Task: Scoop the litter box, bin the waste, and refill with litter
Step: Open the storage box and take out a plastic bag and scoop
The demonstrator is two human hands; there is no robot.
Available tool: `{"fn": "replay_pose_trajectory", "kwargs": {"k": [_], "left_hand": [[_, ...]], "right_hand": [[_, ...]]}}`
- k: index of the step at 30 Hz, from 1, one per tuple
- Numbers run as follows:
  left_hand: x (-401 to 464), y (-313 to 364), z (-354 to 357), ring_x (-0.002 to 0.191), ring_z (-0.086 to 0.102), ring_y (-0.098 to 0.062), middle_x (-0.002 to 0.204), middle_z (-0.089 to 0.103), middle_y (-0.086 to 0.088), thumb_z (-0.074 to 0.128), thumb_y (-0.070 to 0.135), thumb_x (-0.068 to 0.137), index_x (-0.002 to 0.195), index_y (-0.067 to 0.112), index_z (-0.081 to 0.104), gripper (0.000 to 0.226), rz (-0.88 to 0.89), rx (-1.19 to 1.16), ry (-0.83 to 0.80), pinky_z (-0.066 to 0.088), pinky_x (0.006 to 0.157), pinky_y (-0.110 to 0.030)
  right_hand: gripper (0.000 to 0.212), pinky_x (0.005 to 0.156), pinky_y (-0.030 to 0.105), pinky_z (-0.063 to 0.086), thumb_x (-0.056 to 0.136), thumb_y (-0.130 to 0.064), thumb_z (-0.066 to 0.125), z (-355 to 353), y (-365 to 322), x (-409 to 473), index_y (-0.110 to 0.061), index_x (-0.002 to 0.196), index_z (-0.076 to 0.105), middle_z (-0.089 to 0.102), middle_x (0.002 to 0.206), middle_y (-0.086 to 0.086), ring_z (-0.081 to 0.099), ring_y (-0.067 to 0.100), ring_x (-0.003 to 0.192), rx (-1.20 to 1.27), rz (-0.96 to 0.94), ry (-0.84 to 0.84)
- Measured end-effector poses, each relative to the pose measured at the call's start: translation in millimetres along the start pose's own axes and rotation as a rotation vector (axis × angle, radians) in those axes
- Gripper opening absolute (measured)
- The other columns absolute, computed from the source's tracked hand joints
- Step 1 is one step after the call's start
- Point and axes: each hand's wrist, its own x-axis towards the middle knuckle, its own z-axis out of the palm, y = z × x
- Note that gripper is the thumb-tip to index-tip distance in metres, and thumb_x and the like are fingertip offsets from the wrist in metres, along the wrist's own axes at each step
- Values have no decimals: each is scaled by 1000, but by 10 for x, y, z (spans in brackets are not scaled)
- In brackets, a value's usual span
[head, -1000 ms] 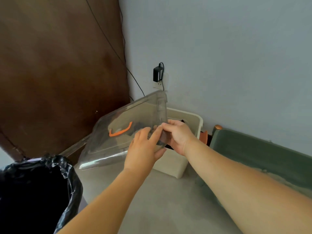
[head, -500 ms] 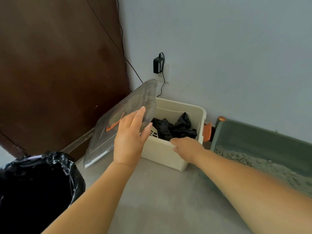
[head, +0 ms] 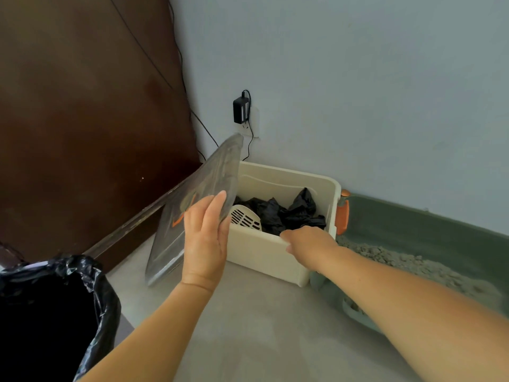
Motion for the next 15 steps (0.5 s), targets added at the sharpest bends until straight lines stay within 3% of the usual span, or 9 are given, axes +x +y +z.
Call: {"fn": "replay_pose_trajectory", "kwargs": {"k": [4,7,9,12,14,15], "left_hand": [[116,-45,-52,116,40,-22,127,45,-16,39,21,96,139,11,39,44,-269,-118,68,32,97,-32],[202,-168,-111,130,32,-25,140,39,-11,37,16,99,144,15,31,46,-427,-80,57,29,104,-32],[229,-202,-106,135,28,-26,143,39,-10,36,15,99,144,15,31,46,-418,-39,34,28,110,-39],[240,-163,-18,139,24,-29,146,37,-13,40,11,97,144,11,31,48,-389,65,-4,23,115,-50],[252,-79,63,139,25,-30,146,38,-15,48,6,91,142,8,33,53,-280,170,-9,16,116,-53],[259,-22,113,138,26,-30,144,39,-17,49,3,88,140,8,35,55,-179,191,-13,13,116,-54]], "right_hand": [[21,61,28,36,95,-7,39,-9,-10,-2,-11,111,51,35,71,-3,46,20,83,49,29,-25],[18,66,30,38,95,-12,41,-41,-2,-35,-12,107,54,51,86,2,53,22,90,133,46,-38],[21,70,31,40,96,-22,43,-57,18,-46,-13,108,58,55,93,3,56,22,94,188,44,-31],[34,69,32,41,97,-41,39,-85,47,-6,-16,96,62,58,85,0,57,20,85,261,64,31],[37,68,33,41,99,-40,36,-106,83,40,-15,82,57,57,80,0,56,21,82,296,90,89],[34,71,34,44,99,-36,36,-122,101,62,-15,85,58,60,84,1,57,22,86,296,97,114]]}}
